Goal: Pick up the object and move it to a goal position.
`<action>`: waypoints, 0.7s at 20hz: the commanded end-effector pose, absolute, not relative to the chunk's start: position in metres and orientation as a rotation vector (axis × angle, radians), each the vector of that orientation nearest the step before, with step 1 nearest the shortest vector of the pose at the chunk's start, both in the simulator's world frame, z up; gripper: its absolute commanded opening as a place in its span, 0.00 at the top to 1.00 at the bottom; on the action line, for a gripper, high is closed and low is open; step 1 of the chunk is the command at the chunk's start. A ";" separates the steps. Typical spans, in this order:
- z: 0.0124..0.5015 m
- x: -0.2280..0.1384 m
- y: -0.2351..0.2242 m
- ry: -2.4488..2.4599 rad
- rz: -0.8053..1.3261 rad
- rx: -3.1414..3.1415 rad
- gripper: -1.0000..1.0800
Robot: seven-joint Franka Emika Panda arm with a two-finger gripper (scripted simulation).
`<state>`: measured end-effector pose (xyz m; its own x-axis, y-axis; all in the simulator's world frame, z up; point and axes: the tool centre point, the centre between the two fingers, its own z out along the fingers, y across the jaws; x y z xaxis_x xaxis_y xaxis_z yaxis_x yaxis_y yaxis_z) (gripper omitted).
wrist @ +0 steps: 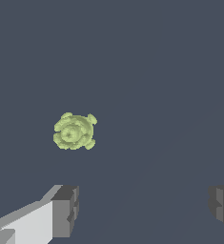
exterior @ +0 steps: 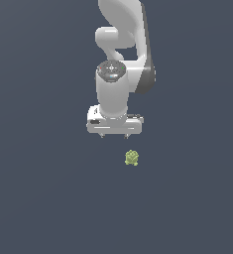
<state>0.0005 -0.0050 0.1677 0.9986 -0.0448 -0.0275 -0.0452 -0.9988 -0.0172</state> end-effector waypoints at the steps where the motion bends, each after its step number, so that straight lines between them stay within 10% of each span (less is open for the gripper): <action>1: 0.164 0.002 -0.001 0.075 0.042 -3.124 0.04; 14: 0.110 0.025 0.058 0.170 0.011 -3.135 0.04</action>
